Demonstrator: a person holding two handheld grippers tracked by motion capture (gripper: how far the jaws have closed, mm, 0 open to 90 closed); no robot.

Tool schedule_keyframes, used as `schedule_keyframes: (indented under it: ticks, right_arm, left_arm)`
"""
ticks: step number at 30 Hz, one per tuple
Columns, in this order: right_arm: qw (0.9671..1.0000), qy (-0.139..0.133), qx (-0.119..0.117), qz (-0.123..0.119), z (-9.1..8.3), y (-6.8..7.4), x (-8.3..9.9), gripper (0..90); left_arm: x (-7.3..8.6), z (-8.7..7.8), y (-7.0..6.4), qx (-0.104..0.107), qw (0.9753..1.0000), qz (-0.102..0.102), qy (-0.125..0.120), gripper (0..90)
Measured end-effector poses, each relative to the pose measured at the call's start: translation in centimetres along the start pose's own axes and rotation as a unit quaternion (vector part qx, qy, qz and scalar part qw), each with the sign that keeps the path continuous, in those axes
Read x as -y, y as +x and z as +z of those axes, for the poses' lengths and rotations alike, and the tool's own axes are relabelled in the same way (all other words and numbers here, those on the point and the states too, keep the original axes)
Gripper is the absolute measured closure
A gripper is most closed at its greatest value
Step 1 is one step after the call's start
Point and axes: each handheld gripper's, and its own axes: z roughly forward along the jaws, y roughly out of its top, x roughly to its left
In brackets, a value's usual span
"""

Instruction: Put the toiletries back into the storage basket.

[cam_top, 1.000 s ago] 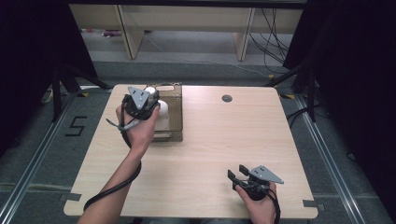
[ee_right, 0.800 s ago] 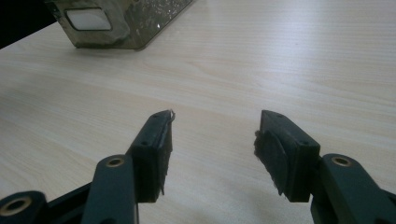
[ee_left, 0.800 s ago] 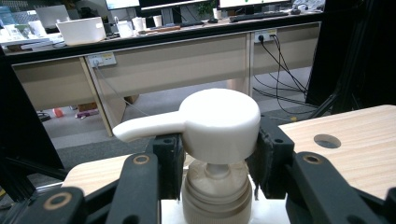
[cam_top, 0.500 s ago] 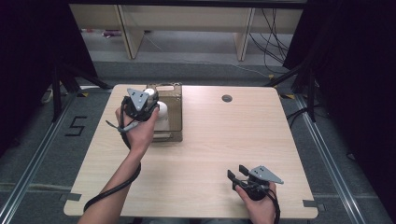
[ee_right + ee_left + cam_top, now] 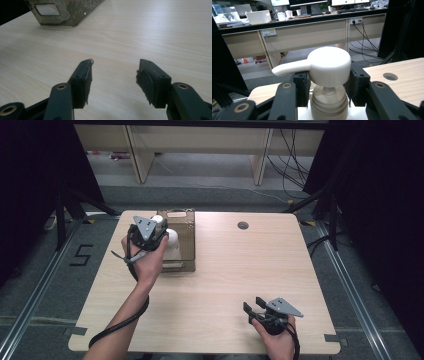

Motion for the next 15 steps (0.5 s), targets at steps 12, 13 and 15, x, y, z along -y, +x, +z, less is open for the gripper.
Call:
schedule_keyframes:
  ticks: [12,13,15]
  right_arm:
    - [1.0000,0.003,0.005,-0.005,-0.13,-0.09,-0.04,45.6]
    - [0.9999,0.001,0.011,-0.012,-0.16,-0.17,-0.05,45.6]
    - [0.9999,0.001,0.010,-0.012,-0.15,-0.17,-0.04,45.6]
  left_arm:
    - [0.12,0.13,-0.01,0.015,0.9997,-0.017,0.003,42.8]
    - [0.11,0.10,0.01,0.016,0.9997,-0.018,0.004,41.9]
    - [0.06,0.06,0.09,0.017,0.9997,-0.016,0.002,40.3]
